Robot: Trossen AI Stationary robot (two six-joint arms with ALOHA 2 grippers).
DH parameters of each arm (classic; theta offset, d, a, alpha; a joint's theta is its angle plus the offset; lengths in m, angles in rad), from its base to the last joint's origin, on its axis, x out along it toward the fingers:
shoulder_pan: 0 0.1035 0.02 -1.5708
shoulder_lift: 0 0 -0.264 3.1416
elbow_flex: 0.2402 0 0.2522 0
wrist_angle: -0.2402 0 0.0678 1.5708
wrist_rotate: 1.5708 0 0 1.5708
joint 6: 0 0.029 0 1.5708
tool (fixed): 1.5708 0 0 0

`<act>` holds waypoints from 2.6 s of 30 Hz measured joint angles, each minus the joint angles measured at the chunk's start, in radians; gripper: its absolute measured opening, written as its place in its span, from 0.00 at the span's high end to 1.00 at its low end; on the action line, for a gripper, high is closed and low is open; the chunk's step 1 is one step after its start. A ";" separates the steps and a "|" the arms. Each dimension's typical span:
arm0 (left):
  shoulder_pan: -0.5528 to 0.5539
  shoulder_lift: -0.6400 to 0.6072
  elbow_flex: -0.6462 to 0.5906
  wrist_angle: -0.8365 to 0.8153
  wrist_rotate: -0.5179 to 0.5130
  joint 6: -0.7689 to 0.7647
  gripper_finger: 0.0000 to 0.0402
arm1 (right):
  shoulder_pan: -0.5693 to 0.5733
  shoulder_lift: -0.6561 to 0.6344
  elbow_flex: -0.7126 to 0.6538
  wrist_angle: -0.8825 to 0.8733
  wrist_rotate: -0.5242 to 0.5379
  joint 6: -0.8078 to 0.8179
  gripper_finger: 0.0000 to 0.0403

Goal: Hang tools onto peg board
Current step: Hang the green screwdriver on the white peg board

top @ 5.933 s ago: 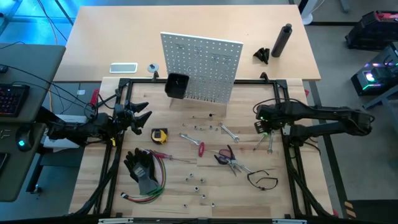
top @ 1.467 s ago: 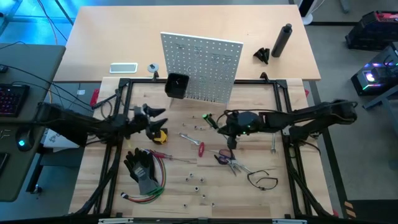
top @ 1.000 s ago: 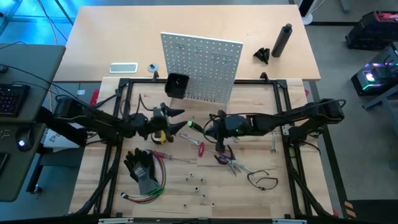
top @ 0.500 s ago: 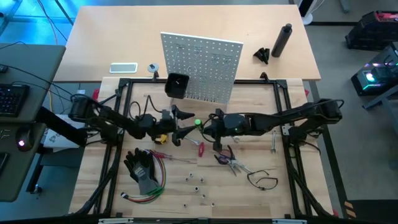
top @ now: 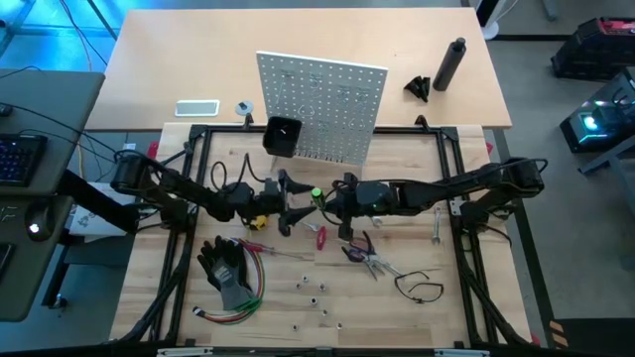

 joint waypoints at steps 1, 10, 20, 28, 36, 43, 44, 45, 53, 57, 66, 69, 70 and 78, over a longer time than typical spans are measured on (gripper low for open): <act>0.001 -0.001 0.002 0.001 0.019 -0.004 0.30 | 0.000 0.000 0.000 0.001 0.000 0.000 0.98; 0.002 -0.001 0.090 -0.167 0.028 0.011 0.30 | -0.007 0.000 0.000 0.037 -0.011 0.000 0.98; 0.006 -0.001 0.114 -0.194 0.017 0.053 0.40 | -0.006 0.000 0.000 0.032 0.000 0.000 0.98; 0.006 -0.001 0.114 -0.231 0.040 0.063 0.68 | -0.009 -0.001 0.000 0.045 0.000 -0.001 0.98; 0.006 -0.001 0.113 -0.227 0.059 0.108 0.82 | -0.009 -0.002 0.000 0.015 -0.001 0.025 0.98; 0.006 -0.001 0.113 -0.234 0.061 0.115 0.82 | -0.009 -0.002 0.001 -0.001 0.005 0.042 0.94; 0.006 -0.001 0.113 -0.236 0.061 0.122 0.82 | -0.009 -0.002 0.001 -0.009 0.018 0.041 0.92; 0.006 -0.001 0.113 -0.239 0.060 0.122 0.82 | -0.007 -0.002 0.001 -0.019 0.029 0.041 0.89; 0.004 -0.001 0.113 -0.266 0.072 0.132 0.82 | 0.024 -0.073 0.000 -0.140 0.167 0.033 0.59; 0.005 -0.001 0.113 -0.267 0.068 0.141 0.82 | 0.041 -0.130 -0.001 -0.125 0.180 -0.006 0.49; 0.005 -0.001 0.124 -0.286 0.073 0.149 0.82 | 0.050 -0.119 0.000 0.120 0.133 -0.149 0.46; 0.006 -0.001 0.126 -0.284 0.078 0.149 0.82 | 0.030 -0.096 0.000 0.151 0.098 -0.142 0.46; 0.006 -0.001 0.126 -0.284 0.078 0.148 0.82 | 0.025 -0.087 0.000 0.165 0.078 -0.132 0.46; 0.005 -0.002 0.127 -0.299 0.084 0.148 0.82 | 0.020 -0.042 0.000 0.240 0.062 -0.137 0.49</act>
